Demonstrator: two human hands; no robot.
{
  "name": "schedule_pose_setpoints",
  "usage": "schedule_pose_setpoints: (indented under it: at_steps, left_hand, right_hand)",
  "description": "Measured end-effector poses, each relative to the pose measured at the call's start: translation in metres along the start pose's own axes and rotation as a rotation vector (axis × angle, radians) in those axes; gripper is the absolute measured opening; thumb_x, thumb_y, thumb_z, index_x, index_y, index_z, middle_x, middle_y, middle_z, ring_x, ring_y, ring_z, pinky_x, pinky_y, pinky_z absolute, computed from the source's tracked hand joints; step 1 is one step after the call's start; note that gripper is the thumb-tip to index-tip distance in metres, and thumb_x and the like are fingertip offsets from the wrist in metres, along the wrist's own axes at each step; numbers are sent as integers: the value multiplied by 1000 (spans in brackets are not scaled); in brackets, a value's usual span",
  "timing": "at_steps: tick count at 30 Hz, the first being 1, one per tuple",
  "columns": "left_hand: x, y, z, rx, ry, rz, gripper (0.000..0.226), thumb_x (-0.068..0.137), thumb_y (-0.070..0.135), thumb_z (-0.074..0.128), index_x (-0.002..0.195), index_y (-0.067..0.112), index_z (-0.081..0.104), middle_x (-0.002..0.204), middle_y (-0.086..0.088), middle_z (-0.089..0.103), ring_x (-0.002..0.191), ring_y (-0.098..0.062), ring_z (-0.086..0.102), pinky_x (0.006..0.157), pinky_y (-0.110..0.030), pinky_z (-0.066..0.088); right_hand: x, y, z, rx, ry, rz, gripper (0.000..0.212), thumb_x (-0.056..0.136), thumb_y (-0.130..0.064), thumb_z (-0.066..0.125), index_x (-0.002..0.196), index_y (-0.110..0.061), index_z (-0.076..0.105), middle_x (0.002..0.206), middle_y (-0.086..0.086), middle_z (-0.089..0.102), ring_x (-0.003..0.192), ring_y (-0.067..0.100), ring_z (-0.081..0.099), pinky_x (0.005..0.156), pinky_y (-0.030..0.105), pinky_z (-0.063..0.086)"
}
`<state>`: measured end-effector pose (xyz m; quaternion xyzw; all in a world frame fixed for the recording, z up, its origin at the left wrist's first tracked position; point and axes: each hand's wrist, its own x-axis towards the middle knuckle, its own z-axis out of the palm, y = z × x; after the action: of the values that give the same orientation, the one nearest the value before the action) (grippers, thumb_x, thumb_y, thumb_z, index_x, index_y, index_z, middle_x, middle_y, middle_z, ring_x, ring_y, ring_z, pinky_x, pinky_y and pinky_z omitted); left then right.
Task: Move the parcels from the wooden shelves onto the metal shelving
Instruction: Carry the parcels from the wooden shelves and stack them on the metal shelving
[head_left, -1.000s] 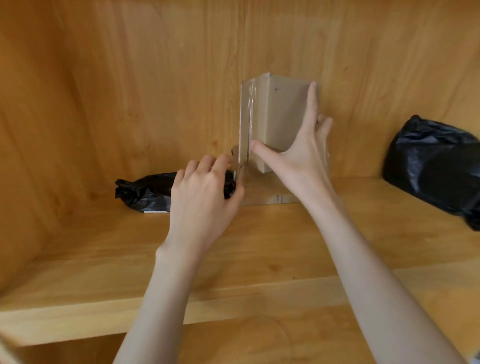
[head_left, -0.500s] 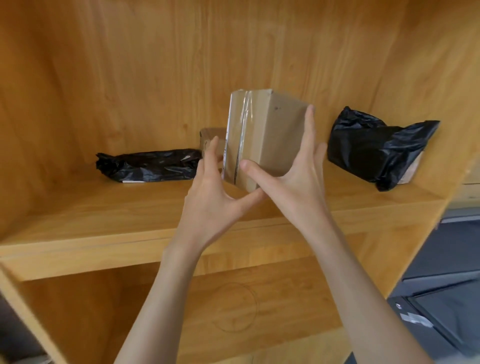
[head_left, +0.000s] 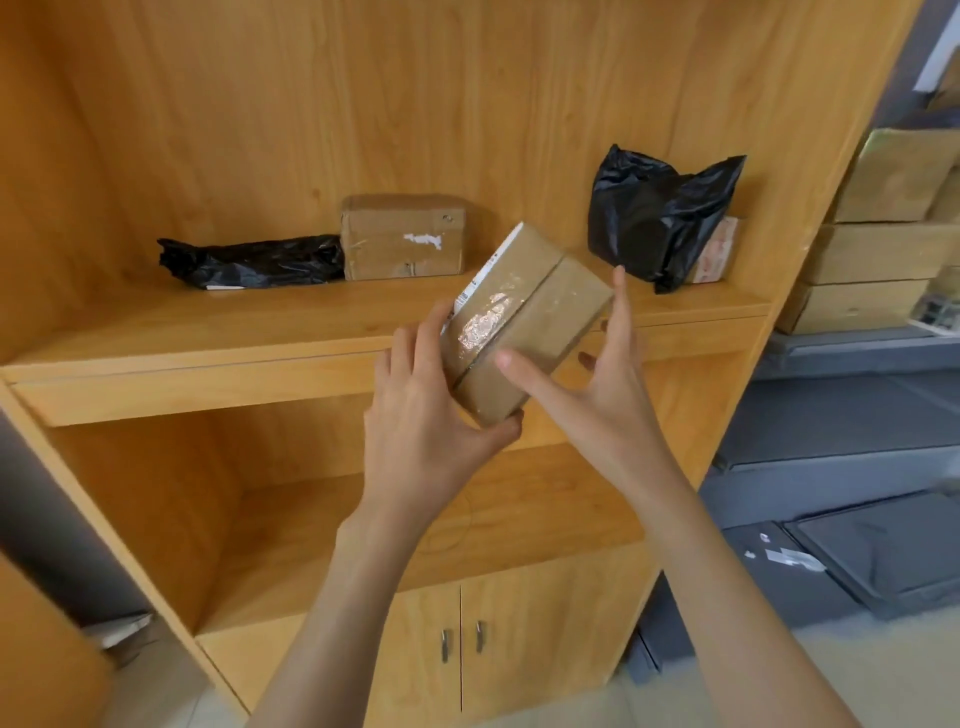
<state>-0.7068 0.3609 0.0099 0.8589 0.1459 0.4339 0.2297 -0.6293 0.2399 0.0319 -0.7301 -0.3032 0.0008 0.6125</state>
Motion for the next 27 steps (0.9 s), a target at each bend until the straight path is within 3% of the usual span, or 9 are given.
schedule_pose_setpoints:
  at_steps: [2, 5, 8, 11, 14, 18, 20, 23, 27]
  left_hand:
    - [-11, 8, -3, 164, 34, 83, 101, 52, 36, 84, 140, 19, 37, 120, 0, 49, 105, -23, 44, 58, -32, 46]
    - [-21, 16, -12, 320, 71, 160, 103, 46, 25, 88, 137, 14, 42, 122, -8, 53, 106, -29, 44, 56, -34, 49]
    - [-27, 20, -22, 400, 116, 240, 102, 45, 17, 88, 136, 13, 43, 125, -11, 54, 108, -30, 40, 58, -39, 52]
    - [-28, 22, -30, 437, 128, 388, 98, 50, 9, 85, 137, 15, 40, 128, -12, 52, 114, -32, 39, 76, -45, 50]
    - [-30, 22, -38, 473, 122, 478, 97, 53, 5, 82, 138, 16, 36, 133, -10, 46, 119, -34, 39, 89, -45, 39]
    - [-30, 16, -47, 495, 111, 519, 94, 57, 12, 83, 138, 17, 37, 134, -12, 48, 121, -34, 38, 94, -46, 32]
    - [-29, 11, -50, 431, 87, 501, 93, 60, 29, 85, 138, 19, 36, 136, -12, 47, 124, -32, 36, 99, -48, 32]
    - [-26, 8, -57, 88, 21, 317, 98, 61, 61, 74, 141, 22, 32, 143, -7, 37, 131, -26, 31, 107, -39, 31]
    - [-9, 1, -74, -463, -156, -13, 114, 50, 63, 79, 143, 40, 18, 146, 13, 26, 134, -4, 26, 106, -23, 28]
  right_hand:
    - [-10, 1, -8, 70, -13, 75, 128, 52, -71, 74, 148, -47, -7, 141, -19, 21, 130, 3, 35, 106, 31, 37]
    - [-20, -4, -15, 170, -20, 173, 124, 50, -71, 75, 144, -55, -5, 152, -9, 24, 124, 12, 49, 104, 44, 43]
    - [-27, -12, -17, 227, -2, 229, 119, 58, -66, 75, 145, -53, -5, 149, -5, 33, 119, 10, 52, 98, 45, 48]
    - [-33, -23, -16, 371, 2, 293, 112, 69, -57, 74, 149, -44, -3, 136, -7, 49, 116, 15, 55, 88, 42, 56]
    - [-34, -34, -11, 456, 18, 347, 108, 63, -58, 75, 149, -38, 13, 126, -7, 58, 111, 16, 60, 78, 41, 59]
    - [-38, -40, -1, 486, 65, 372, 78, 70, -53, 74, 135, -35, 36, 120, -5, 61, 108, 16, 61, 79, 41, 59]
    - [-39, -41, 3, 504, 84, 356, 71, 73, -49, 74, 132, -33, 40, 119, -5, 62, 108, 16, 61, 80, 40, 58]
    - [-41, -41, 8, 518, 100, 295, 67, 76, -41, 74, 133, -31, 39, 120, -5, 62, 108, 15, 62, 80, 37, 58]
    - [-45, -36, 10, 524, 67, 205, 82, 69, -34, 80, 138, -29, 36, 119, -5, 64, 108, 11, 63, 86, 37, 57]
